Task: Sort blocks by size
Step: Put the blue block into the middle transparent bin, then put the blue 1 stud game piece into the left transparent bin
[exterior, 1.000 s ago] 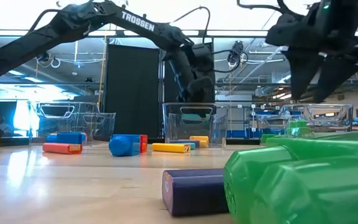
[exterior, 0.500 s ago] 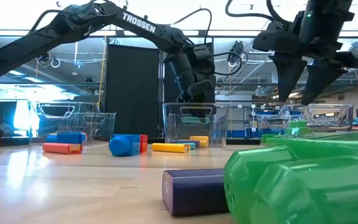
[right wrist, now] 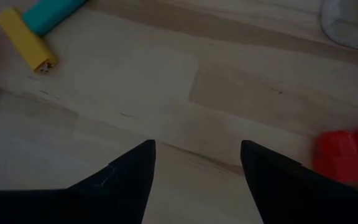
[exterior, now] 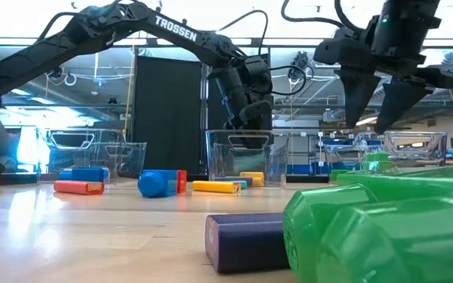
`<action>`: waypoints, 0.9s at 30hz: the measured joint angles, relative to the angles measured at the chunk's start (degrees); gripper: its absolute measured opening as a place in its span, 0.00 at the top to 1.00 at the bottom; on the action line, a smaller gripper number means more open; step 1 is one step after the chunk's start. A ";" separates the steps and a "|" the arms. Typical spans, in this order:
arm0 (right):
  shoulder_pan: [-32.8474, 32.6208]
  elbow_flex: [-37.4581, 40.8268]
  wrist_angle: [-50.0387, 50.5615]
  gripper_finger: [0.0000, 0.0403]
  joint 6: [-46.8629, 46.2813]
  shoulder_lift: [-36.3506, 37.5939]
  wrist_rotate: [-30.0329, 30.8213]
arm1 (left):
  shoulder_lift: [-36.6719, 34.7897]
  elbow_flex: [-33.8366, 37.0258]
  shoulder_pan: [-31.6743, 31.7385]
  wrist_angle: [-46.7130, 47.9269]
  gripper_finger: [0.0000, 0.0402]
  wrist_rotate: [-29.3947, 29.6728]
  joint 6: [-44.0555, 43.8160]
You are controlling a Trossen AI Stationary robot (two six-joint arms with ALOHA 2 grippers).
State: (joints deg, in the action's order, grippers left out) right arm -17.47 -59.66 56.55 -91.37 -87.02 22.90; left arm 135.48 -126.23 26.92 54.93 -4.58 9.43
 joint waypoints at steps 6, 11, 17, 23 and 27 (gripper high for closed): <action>0.06 0.00 -0.56 0.38 0.00 0.00 0.00 | 0.00 -0.60 0.00 -1.48 0.51 0.06 1.11; 0.08 0.00 -0.59 0.38 0.00 0.00 0.00 | 0.00 -4.26 0.05 -0.09 0.51 4.31 1.13; 0.05 0.00 0.40 0.38 0.55 0.00 -0.43 | -2.22 -7.88 0.07 2.91 0.51 5.21 1.09; -0.17 0.00 6.75 0.39 4.59 0.77 -5.42 | -5.57 -7.78 -1.84 6.94 0.51 3.87 -0.97; -1.19 0.00 12.24 0.39 8.22 3.54 -6.23 | -7.24 -7.78 -4.36 9.69 0.51 3.89 -5.01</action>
State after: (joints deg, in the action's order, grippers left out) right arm -18.66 -59.66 68.79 -83.14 -83.48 16.66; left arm 128.24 -134.02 22.56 64.62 -0.69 4.42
